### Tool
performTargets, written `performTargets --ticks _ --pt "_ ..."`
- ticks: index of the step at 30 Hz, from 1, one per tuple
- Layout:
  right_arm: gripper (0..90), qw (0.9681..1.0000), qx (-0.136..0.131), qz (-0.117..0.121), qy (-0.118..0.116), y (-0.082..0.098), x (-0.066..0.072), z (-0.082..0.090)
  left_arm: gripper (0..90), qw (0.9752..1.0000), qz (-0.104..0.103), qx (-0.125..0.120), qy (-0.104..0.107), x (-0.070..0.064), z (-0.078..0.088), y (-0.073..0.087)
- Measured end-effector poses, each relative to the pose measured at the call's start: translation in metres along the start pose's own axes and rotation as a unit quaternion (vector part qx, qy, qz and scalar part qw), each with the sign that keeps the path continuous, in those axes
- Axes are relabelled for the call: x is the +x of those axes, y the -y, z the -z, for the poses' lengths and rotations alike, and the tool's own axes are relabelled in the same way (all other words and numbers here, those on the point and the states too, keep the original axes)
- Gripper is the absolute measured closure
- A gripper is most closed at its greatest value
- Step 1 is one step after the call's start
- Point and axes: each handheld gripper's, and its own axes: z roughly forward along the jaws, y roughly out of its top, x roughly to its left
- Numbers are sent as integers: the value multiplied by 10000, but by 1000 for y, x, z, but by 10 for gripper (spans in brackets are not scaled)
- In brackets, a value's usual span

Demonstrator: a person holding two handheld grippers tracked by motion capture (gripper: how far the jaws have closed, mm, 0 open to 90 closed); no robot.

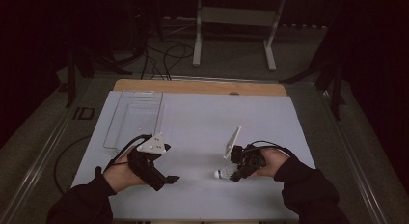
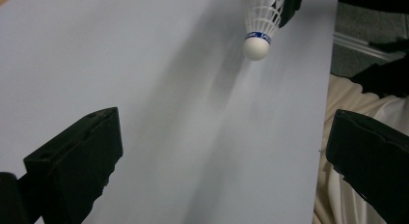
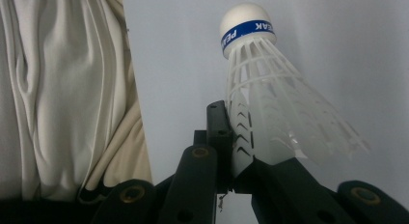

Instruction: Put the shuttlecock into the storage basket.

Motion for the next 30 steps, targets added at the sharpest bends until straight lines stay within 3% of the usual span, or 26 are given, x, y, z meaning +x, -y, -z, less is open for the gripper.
performTargets --ticks 6,14,30 --pt "895 10000 -8 38 11 -1 1 0 2 9996 -201 204 47 -1 -9 -13" --pt "895 9999 3 131 3 -4 7 0 2 9988 -295 318 227 -6 -25 -21" --pt "895 9997 -16 223 -127 -11 10 -7 9 9938 -695 685 524 -14 -53 -40"
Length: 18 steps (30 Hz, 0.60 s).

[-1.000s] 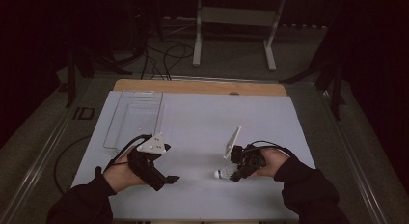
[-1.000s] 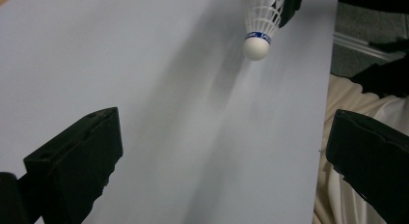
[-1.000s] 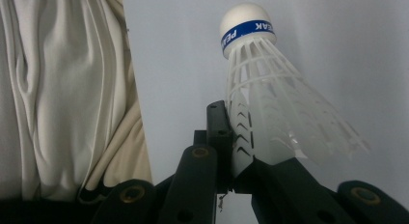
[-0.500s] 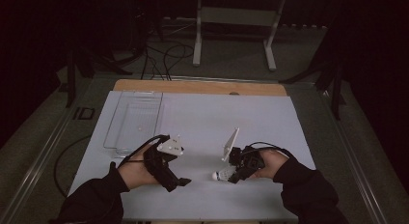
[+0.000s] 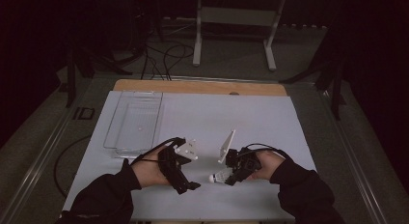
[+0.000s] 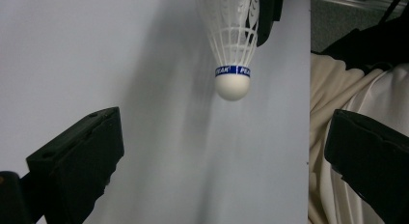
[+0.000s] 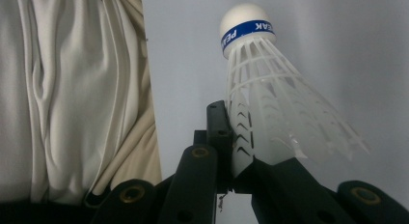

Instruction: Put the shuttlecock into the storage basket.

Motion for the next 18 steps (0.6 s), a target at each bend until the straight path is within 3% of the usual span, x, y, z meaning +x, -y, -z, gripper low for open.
performTargets --ticks 8,18 --pt "895 10000 -17 -18 -20 -2 0 -1 33 9998 -136 49 100 -1 -11 -10" --pt "895 10000 -34 16 -3 -7 0 -2 195 9991 -352 91 224 -4 -28 -17"
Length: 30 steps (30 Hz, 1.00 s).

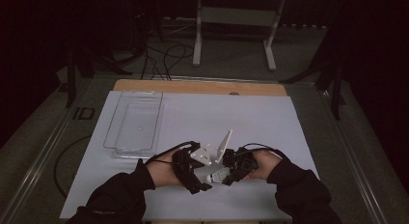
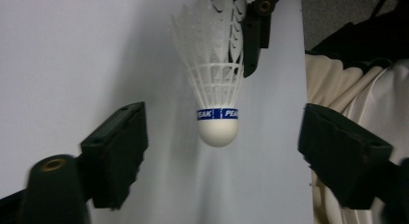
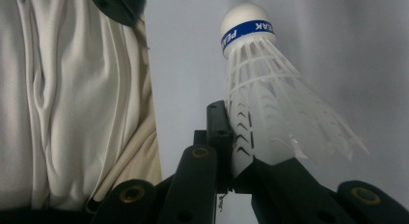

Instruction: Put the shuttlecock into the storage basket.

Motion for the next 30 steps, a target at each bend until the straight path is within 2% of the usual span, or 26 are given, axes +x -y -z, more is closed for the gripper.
performTargets --ticks 4,9,12,14,16,21,23,30 --pt "895 10000 -45 -61 1 -1 0 2 256 9999 20 116 -48 1 -7 -2" --pt "895 10000 -57 -79 17 -1 -1 3 336 9998 47 188 -5 3 -14 -1" --pt "895 9999 -76 -128 5 0 -2 4 375 9995 36 270 -139 3 -18 0" --pt "895 9999 -108 -84 8 1 -1 4 406 9995 58 270 -155 4 -19 1" --pt "895 9999 -92 -123 22 1 -1 4 412 9995 103 275 -113 4 -20 2" --pt "895 9998 -59 -171 27 1 -1 6 491 9995 62 278 -102 4 -22 1" --pt "895 9999 -70 -152 23 1 -1 6 521 9997 83 227 -19 5 -22 1" --pt "895 9999 -57 -113 51 -2 -1 6 591 9996 83 284 -13 7 -22 2"
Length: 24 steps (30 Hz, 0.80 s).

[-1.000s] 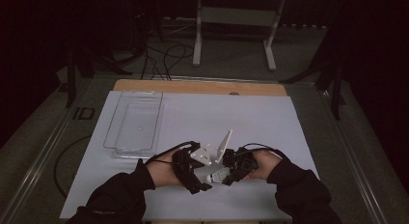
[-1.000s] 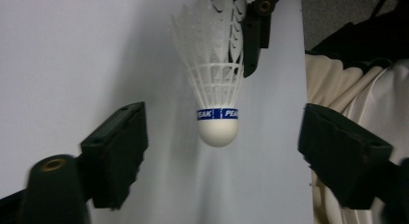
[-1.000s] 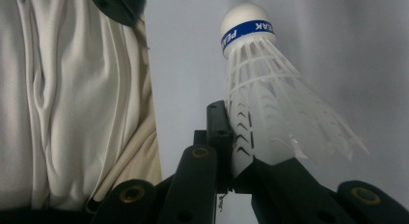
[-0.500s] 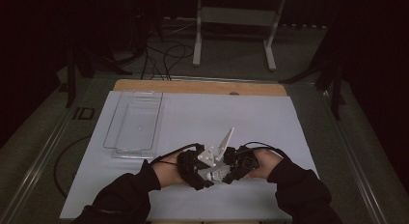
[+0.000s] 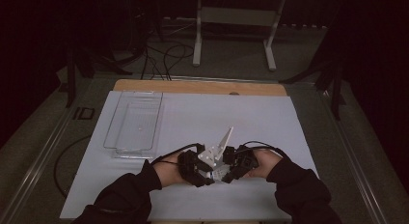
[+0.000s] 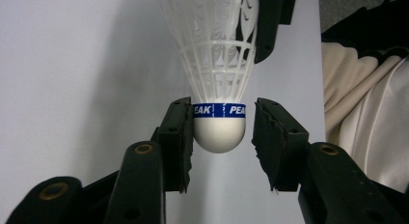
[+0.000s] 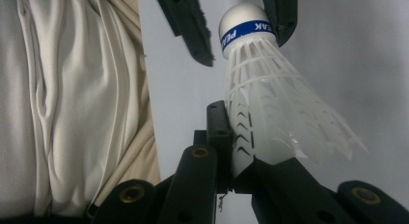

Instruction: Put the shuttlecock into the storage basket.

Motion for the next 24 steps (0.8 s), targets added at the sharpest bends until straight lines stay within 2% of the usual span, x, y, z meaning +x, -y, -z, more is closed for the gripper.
performTargets --ticks 3,6,9,13,24 --pt "895 10000 1 -35 -15 -1 2 0 647 10000 -15 -30 -5 1 1 1" --pt "895 10000 -37 2 -3 -2 2 0 654 9999 -55 -86 -18 1 2 3" --pt "894 10000 -62 -66 -26 -2 2 2 657 10000 -31 -78 9 0 4 3" --pt "893 9999 -94 -31 -24 -2 2 1 659 10000 -89 -10 40 1 5 2" --pt "864 9999 -159 -10 -39 -2 3 2 661 10000 -59 35 -8 1 7 1"
